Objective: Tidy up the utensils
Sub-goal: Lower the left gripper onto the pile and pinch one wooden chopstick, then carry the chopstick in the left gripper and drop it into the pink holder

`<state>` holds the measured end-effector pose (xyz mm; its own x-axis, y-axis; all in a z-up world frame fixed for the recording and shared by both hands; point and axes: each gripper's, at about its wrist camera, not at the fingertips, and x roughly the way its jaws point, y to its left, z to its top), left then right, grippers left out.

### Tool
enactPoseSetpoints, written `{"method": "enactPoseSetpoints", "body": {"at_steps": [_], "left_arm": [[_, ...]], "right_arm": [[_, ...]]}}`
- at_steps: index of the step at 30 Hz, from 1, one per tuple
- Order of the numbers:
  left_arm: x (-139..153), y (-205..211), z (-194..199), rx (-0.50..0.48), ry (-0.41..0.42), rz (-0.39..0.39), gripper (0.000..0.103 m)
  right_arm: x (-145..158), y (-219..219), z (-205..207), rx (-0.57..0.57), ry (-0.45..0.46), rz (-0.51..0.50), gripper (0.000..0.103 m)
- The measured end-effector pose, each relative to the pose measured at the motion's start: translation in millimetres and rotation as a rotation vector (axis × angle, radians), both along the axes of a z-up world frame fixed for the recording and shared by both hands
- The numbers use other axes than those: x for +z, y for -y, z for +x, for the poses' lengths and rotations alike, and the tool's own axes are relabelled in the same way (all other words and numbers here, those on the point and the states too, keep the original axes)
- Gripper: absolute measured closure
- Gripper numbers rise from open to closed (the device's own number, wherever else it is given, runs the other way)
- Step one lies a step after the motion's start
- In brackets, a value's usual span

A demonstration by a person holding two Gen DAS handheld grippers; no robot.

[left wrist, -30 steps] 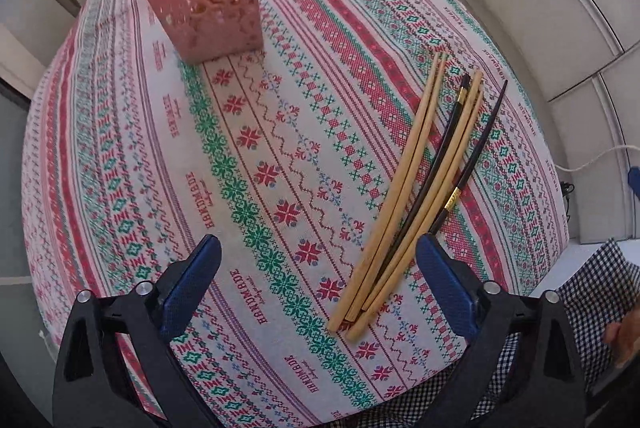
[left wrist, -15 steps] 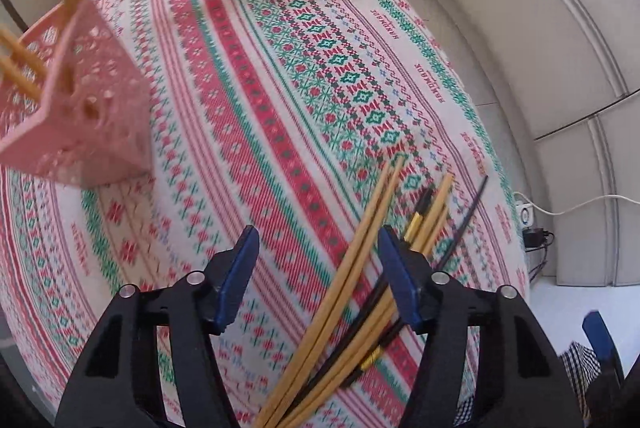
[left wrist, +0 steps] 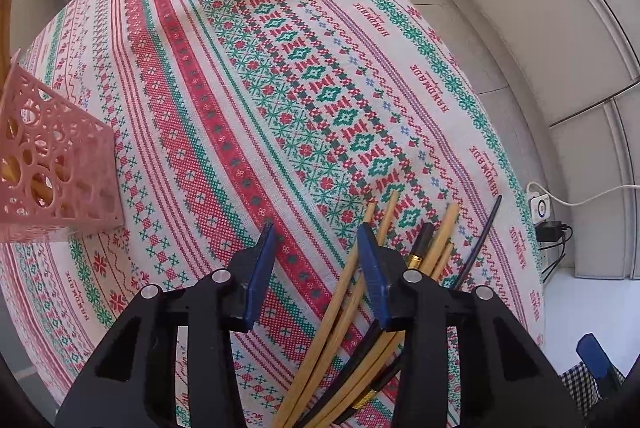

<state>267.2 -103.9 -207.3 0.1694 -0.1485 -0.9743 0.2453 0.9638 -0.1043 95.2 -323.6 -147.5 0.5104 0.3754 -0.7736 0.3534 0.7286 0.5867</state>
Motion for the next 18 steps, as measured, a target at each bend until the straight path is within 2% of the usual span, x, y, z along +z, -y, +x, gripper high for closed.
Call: {"method": "enactPoseSetpoints", "body": {"at_steps": [4,7,9,12,13,18], "left_arm": [[7,-1,-2,-0.011,0.006,-0.022,0.064],[5,0,-5,-0.032,-0.017,-0.002,0.064],[3,3,-9,-0.051,-0.003,0.029,0.065],[2,14,-20,-0.073,0.041,0.133,0.088],[3,16,-24,-0.087,0.050,0.142,0.094],[5,8,-42,-0.103,0.104,0.162,0.098]], "right_arm": [[1,-2,1,0.004,0.001,-0.008,0.007],[-1,-2,1,0.007,-0.001,-0.008,0.007],[-1,-1,2,0.006,-0.006,-0.008,0.007],[0,-1,2,0.003,-0.007,-0.013,0.007],[0,-1,2,0.002,-0.004,-0.014,0.007],[6,-5,14,-0.006,-0.005,-0.048,0.007]]}}
